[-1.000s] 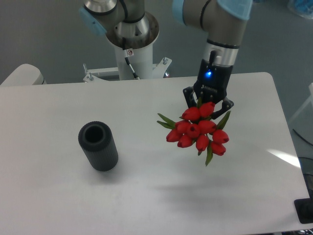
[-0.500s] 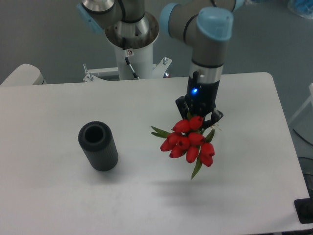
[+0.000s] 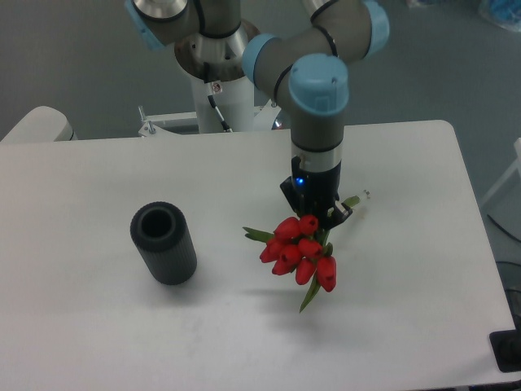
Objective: Place the flowers on the table
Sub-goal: 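Lower the tulips onto the table beside the black vase, then open the gripper to release the tulip stems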
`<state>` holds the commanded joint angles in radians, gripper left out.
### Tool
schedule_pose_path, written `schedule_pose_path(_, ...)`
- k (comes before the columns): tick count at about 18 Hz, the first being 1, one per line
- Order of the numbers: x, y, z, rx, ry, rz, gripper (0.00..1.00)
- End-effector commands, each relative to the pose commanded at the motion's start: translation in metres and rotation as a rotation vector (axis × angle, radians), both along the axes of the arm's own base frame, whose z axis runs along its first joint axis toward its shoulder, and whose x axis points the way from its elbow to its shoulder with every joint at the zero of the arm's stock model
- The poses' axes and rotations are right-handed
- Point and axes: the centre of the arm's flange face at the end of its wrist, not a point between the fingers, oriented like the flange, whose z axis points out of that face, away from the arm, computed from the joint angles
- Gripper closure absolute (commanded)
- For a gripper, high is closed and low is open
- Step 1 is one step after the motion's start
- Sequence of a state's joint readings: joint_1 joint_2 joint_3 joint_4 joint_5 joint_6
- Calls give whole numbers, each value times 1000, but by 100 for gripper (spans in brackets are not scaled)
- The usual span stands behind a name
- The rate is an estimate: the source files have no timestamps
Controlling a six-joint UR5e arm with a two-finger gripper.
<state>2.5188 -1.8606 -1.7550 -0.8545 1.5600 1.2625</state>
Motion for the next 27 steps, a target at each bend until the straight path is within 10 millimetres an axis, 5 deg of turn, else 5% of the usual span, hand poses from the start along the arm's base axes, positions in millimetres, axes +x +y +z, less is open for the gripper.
schedule_pose_path(6, -6, 18, -47, -125, 5, -26, 87)
schedule_pose_path(15, -2, 36, -84, -209, 5, -64, 86)
schedule_pose_path(19, -5, 39, -91, -213, 0, -65, 78)
schedule_pose_path(21, -6, 40, -91, -211, 1, -65, 67)
schedule_pose_path(24, -14, 41, -82, -201, 16, -69, 15)
schedule_pose_path(27, -16, 43, -67, -181, 29, -77, 4)
